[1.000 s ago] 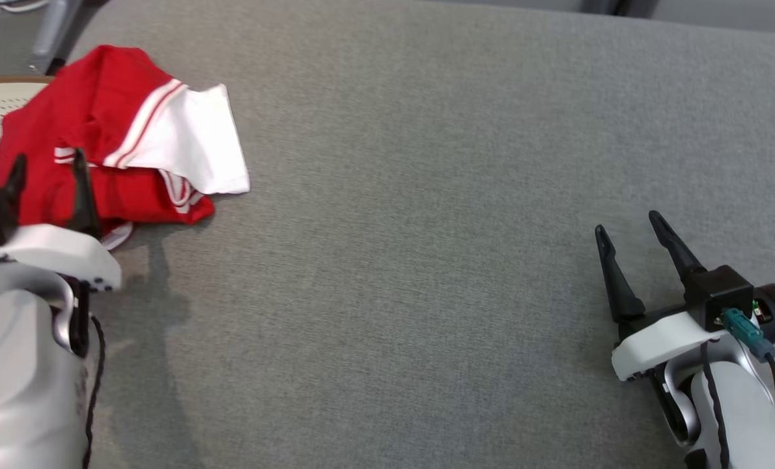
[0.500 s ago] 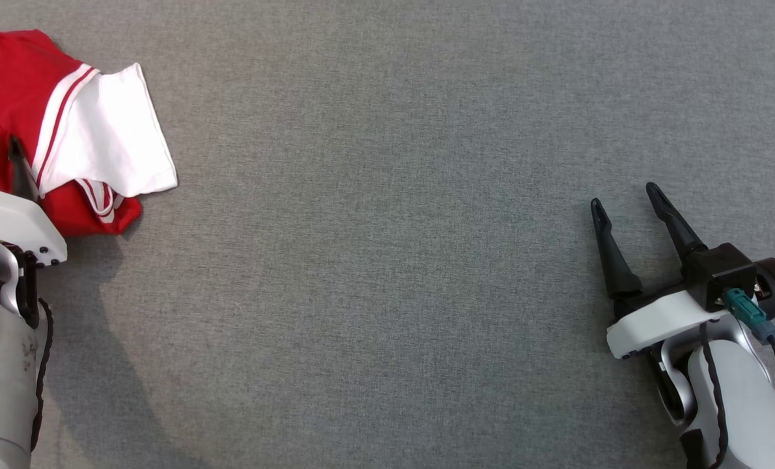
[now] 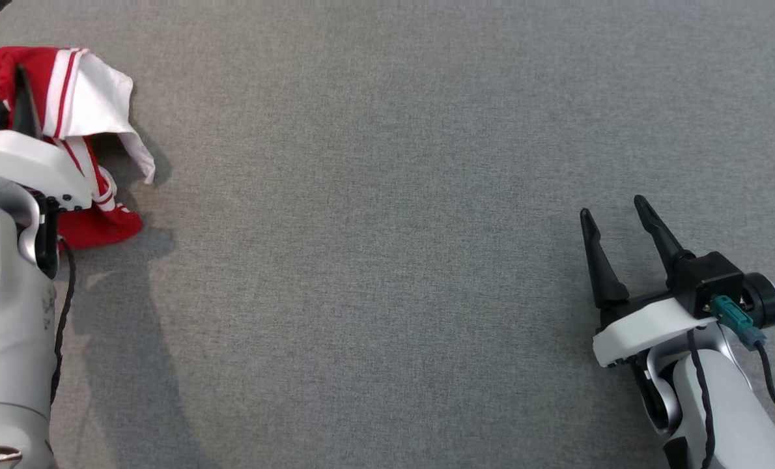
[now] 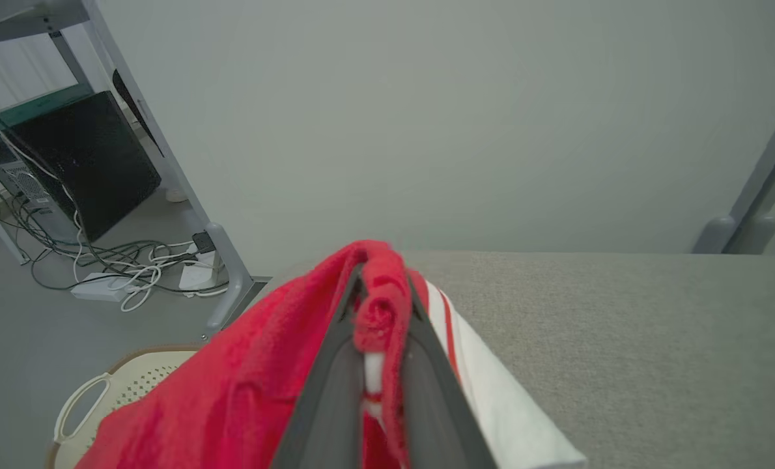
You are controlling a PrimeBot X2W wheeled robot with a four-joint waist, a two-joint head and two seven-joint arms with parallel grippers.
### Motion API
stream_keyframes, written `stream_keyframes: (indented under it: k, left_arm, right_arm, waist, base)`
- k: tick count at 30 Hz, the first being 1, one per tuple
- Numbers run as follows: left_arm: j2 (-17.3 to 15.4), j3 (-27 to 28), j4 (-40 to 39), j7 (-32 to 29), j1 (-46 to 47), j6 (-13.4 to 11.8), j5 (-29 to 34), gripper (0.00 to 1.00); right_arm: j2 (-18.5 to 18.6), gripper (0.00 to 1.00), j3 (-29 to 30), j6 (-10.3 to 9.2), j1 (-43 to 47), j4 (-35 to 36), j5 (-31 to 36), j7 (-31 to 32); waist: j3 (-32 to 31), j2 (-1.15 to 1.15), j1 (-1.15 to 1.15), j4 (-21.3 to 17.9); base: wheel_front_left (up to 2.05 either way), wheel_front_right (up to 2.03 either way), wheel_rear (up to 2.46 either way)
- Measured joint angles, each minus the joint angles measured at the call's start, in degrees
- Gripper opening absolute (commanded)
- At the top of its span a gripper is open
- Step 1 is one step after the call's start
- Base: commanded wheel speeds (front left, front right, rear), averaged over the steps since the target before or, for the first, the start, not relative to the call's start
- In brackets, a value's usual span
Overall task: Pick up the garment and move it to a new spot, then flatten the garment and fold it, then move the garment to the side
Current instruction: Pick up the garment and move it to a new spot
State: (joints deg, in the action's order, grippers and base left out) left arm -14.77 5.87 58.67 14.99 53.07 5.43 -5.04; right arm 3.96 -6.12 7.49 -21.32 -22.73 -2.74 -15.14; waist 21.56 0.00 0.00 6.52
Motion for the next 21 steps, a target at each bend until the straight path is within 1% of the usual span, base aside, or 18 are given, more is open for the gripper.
stream_keyframes:
  k: [4,10,14,18,21]
  left_arm:
    - [1.9,-2.1,-3.9,0.0,0.3,0.9,0.2,0.00]
    - [7.0,-5.9,-7.3,0.0,0.4,1.6,-0.3,0.00]
    - [10.0,-9.0,-8.3,0.0,-0.2,1.8,-2.3,0.00]
    - [11.6,-14.7,-9.5,0.0,-1.8,1.8,-5.6,0.00]
    - [11.9,-21.2,-11.0,0.0,-3.1,1.8,-9.5,0.00]
  right_arm:
    - [-0.6,1.00,0.0,0.00,0.7,-0.3,-0.9,0.0]
    - [-1.0,1.00,0.0,0.00,1.6,-0.8,-1.9,0.0]
    - [-1.1,1.00,-0.2,0.00,2.1,-1.0,-3.7,0.0]
    - [-1.2,1.00,-1.4,0.00,2.1,-1.0,-4.8,0.0]
    - [-1.2,1.00,-1.8,0.00,2.2,-1.0,-5.3,0.0]
  waist:
    - [-1.6,0.00,0.00,-1.4]
    - [-3.6,0.00,0.00,-4.2]
    - [-4.5,0.00,0.00,-6.3]
    - [-5.1,0.00,0.00,-8.6]
    - [-5.5,0.00,0.00,-10.0]
  base:
    - [0.00,0.00,0.00]
    - [0.00,0.00,0.00]
    - [0.00,0.00,0.00]
    - [0.00,0.00,0.00]
    - [0.00,0.00,0.00]
